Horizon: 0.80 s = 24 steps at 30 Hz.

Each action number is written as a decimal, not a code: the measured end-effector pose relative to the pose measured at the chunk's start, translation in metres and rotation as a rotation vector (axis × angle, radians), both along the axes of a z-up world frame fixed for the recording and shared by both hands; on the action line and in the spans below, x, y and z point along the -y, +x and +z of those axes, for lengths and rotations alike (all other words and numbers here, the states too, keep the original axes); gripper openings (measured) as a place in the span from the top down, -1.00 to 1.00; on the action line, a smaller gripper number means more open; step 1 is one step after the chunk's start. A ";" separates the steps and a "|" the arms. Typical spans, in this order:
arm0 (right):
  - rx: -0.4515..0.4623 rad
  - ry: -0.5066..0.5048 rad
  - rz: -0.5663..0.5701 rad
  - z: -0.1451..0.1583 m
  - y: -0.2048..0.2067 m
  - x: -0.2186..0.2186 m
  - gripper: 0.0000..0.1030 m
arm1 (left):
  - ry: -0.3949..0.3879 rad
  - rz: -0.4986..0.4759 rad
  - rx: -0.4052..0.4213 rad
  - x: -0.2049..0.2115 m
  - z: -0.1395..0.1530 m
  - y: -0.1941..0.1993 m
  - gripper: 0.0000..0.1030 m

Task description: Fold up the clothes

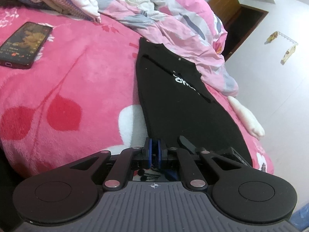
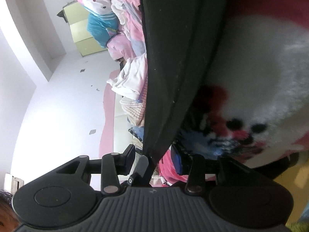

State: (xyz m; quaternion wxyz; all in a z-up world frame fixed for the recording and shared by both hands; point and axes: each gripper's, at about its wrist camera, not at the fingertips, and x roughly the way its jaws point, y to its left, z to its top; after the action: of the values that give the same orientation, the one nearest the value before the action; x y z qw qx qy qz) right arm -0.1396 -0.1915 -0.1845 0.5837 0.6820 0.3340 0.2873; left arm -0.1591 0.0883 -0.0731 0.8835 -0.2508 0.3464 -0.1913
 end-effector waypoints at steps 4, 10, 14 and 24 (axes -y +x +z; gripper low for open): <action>-0.004 0.021 -0.016 -0.003 0.007 -0.003 0.50 | -0.028 0.000 -0.018 -0.004 -0.003 0.003 0.92; -0.008 0.041 -0.034 -0.006 0.015 -0.008 0.86 | -0.052 -0.030 0.008 -0.008 -0.005 0.004 0.90; 0.002 0.049 -0.038 -0.007 0.020 -0.008 0.92 | -0.098 -0.046 0.022 -0.013 -0.006 0.004 0.82; -0.006 0.065 -0.028 -0.012 0.028 -0.005 0.94 | -0.332 -0.024 -0.169 -0.030 -0.042 0.038 0.43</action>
State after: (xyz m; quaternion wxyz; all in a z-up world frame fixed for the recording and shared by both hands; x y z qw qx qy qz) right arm -0.1115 -0.1870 -0.1961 0.5640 0.7061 0.3167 0.2880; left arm -0.1210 0.1179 -0.1147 0.7952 -0.4044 0.3861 -0.2347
